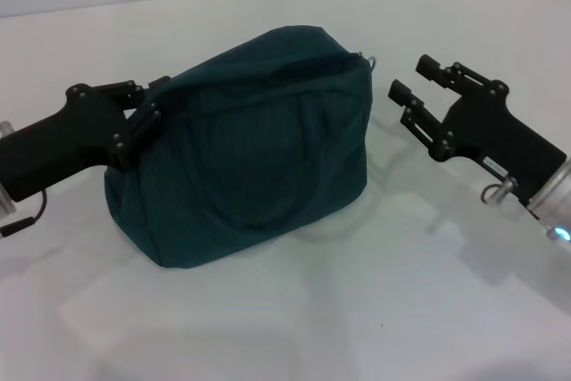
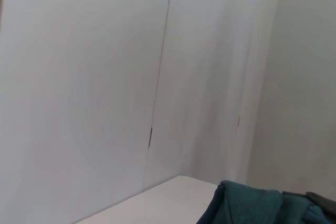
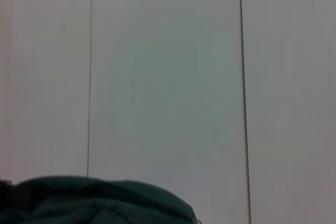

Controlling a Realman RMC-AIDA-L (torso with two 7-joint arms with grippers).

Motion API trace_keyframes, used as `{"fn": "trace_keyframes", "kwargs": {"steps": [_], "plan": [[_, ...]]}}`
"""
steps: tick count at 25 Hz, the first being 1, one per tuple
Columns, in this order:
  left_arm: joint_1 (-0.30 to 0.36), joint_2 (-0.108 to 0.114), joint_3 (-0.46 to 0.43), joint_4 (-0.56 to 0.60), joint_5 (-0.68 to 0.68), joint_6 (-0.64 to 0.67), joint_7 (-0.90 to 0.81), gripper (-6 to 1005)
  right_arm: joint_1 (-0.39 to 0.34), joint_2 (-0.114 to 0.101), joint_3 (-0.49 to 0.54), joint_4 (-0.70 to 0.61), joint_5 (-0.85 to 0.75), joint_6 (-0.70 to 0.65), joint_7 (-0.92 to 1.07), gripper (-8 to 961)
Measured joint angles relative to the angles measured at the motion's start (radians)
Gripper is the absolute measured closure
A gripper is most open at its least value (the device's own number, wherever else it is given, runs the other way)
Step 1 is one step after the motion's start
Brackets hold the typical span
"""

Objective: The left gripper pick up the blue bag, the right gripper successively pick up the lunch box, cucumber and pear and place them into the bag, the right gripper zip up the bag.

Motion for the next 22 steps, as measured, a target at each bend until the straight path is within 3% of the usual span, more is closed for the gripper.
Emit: {"fn": "trace_keyframes", "kwargs": {"steps": [14,22], "plan": [[-0.003,-0.002,0.001,0.0,0.001,0.004,0.004,876,0.1,-0.033,-0.004,-0.001,-0.013,0.117,0.03,512],[-0.003,-0.002,0.0,-0.015,-0.019,0.005,0.03,875,0.127,-0.034,0.001,-0.001,-0.076,0.141,0.08,512]]}}
